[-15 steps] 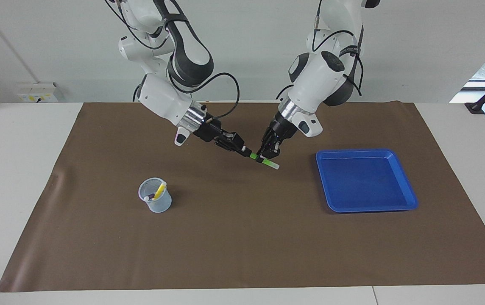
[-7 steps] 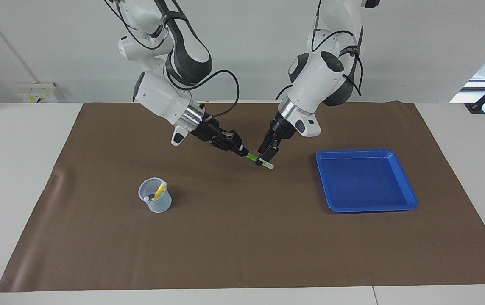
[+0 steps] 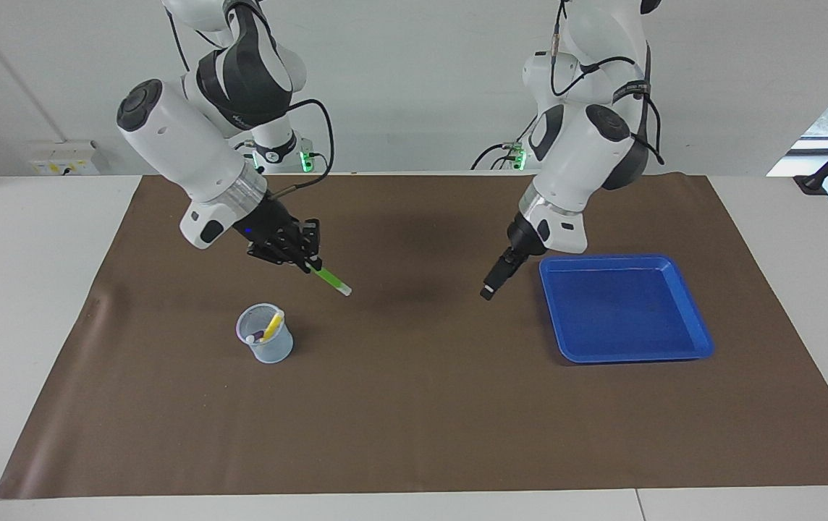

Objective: Transfer and insert pens with both arms

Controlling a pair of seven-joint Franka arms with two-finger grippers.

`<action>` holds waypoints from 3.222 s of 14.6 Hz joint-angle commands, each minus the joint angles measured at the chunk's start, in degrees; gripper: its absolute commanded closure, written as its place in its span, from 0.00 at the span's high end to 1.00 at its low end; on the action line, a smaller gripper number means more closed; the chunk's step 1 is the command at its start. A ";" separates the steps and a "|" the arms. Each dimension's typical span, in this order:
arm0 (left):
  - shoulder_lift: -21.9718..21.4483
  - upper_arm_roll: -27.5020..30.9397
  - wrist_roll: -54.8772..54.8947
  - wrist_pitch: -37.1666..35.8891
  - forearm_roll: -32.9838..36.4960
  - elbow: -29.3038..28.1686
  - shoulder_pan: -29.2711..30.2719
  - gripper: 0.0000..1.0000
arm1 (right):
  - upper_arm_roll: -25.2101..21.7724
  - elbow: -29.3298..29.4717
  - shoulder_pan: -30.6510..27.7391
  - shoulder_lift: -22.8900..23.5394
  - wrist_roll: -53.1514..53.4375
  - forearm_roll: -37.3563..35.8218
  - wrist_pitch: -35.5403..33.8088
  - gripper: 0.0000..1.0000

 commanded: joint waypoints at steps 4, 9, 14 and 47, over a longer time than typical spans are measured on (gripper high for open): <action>-1.05 -0.24 26.10 -5.66 9.68 -1.01 8.98 1.00 | 0.62 6.65 -3.50 4.32 -14.85 -9.72 -4.52 0.00; -3.50 -0.16 37.98 -10.49 10.57 0.13 15.39 1.00 | 0.53 -5.01 -3.33 0.90 -19.06 -12.97 7.49 0.00; -7.99 -0.16 41.24 -19.63 11.88 2.41 17.08 1.00 | 0.62 -8.12 -3.24 -0.42 -18.98 -12.98 8.49 0.00; -12.12 -1.12 50.20 -46.10 16.28 13.50 19.27 1.00 | -9.30 1.30 -3.24 -13.16 -13.10 -17.55 -20.86 1.00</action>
